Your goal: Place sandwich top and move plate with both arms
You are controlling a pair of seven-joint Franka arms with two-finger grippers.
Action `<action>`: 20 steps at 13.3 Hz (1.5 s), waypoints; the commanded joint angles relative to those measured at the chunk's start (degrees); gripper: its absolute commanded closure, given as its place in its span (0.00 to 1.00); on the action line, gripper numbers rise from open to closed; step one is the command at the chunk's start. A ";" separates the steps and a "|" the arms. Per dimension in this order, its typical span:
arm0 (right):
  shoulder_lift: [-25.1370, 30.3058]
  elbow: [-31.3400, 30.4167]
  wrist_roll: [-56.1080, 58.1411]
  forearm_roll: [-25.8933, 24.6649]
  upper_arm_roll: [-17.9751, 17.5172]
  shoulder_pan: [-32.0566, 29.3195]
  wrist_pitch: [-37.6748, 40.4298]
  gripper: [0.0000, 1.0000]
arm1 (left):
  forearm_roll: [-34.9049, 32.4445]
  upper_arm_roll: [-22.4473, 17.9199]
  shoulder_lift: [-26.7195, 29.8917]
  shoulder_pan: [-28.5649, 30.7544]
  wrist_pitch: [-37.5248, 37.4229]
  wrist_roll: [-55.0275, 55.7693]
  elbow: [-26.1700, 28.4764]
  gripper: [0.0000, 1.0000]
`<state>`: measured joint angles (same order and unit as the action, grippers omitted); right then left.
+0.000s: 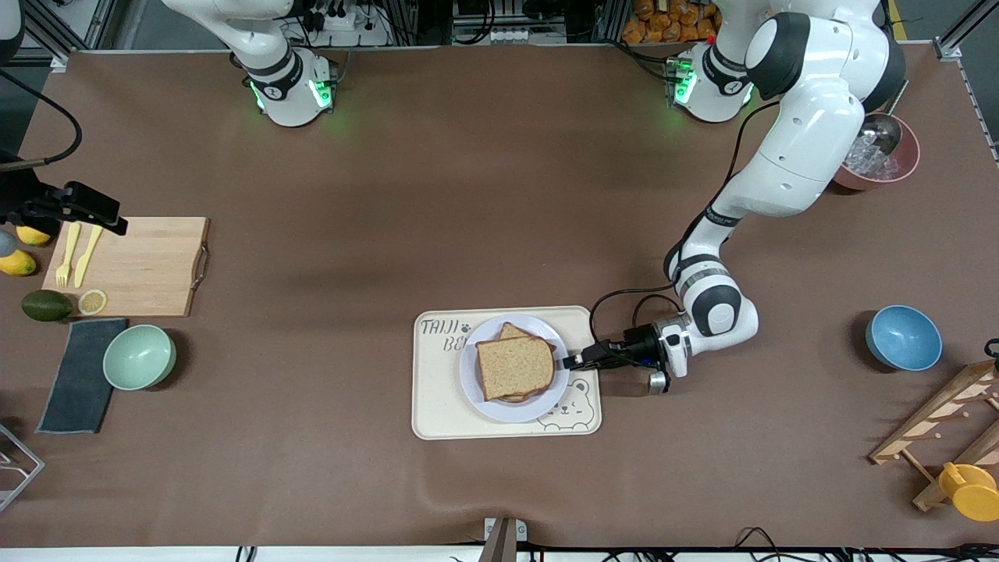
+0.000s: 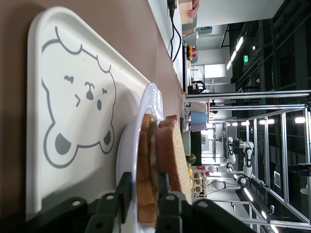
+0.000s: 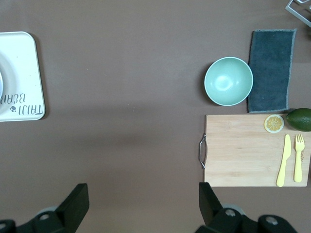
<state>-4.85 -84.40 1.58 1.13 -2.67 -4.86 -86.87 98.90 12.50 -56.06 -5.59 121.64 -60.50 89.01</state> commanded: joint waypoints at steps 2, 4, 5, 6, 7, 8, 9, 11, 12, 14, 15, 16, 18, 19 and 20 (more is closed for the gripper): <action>0.10 0.11 1.06 0.89 -1.02 -1.64 0.21 0.00 | -7.64 -2.21 2.70 0.41 -0.26 6.77 -0.06 0.00; 0.10 0.11 1.06 0.89 -1.02 -1.64 0.21 0.00 | -12.13 -2.30 5.41 1.02 -0.26 11.08 0.55 0.00; 0.10 0.11 1.06 0.89 -1.02 -1.64 0.12 0.00 | -15.72 -2.30 7.43 1.72 -0.26 13.80 0.99 0.00; 0.02 0.11 1.06 0.89 -1.02 -1.64 0.12 0.00 | -20.02 -2.39 9.89 2.16 -0.26 17.74 1.42 0.00; -0.16 0.11 1.06 0.89 -1.02 -1.64 0.12 0.00 | -26.15 -2.39 12.44 2.78 -0.26 23.35 1.52 0.00; -0.16 0.11 1.06 0.89 -1.02 -1.64 0.21 0.00 | -33.78 -2.30 14.98 3.65 -0.35 29.06 1.34 0.00; -0.16 0.11 1.06 0.89 -1.02 -1.64 0.21 0.00 | -41.34 -2.30 17.62 4.10 -0.70 34.95 1.08 0.00; -0.25 0.11 1.06 0.89 -1.02 -1.64 0.21 0.00 | -55.14 -2.30 22.81 4.80 -1.66 44.54 0.99 0.00; -0.25 0.11 1.15 0.89 -1.02 -1.64 0.21 0.00 | -61.39 -2.30 25.01 4.98 -3.93 48.59 0.73 0.00; -0.25 0.11 1.06 0.89 -1.02 -1.73 0.21 0.00 | -70.29 -2.30 29.05 6.20 -7.89 51.61 0.46 0.00; -0.25 0.11 1.06 0.89 -1.02 -1.73 0.29 0.00 | -73.64 -2.30 31.25 6.82 -10.17 53.18 0.46 0.00; -0.25 0.11 1.06 0.89 -1.02 -1.73 0.29 0.00 | -77.67 -2.39 33.10 7.43 -12.28 54.42 -0.06 0.00; -0.25 0.11 1.06 0.89 -1.02 -1.73 0.21 0.00 | -88.65 -2.30 36.61 7.88 -17.63 55.92 -2.08 0.00; -0.33 0.11 1.06 0.89 -1.02 -1.73 0.21 0.00 | -93.49 -2.30 38.37 7.88 -20.19 55.93 -2.87 0.00; -0.33 0.11 1.06 0.89 -1.02 -1.73 0.21 0.00 | -95.80 -2.30 40.39 7.97 -22.21 55.93 -3.14 0.00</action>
<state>-5.13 -84.55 1.87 1.14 -2.71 -5.15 -86.87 8.28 10.28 -19.58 2.57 103.11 -5.73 85.97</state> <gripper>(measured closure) 0.000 0.000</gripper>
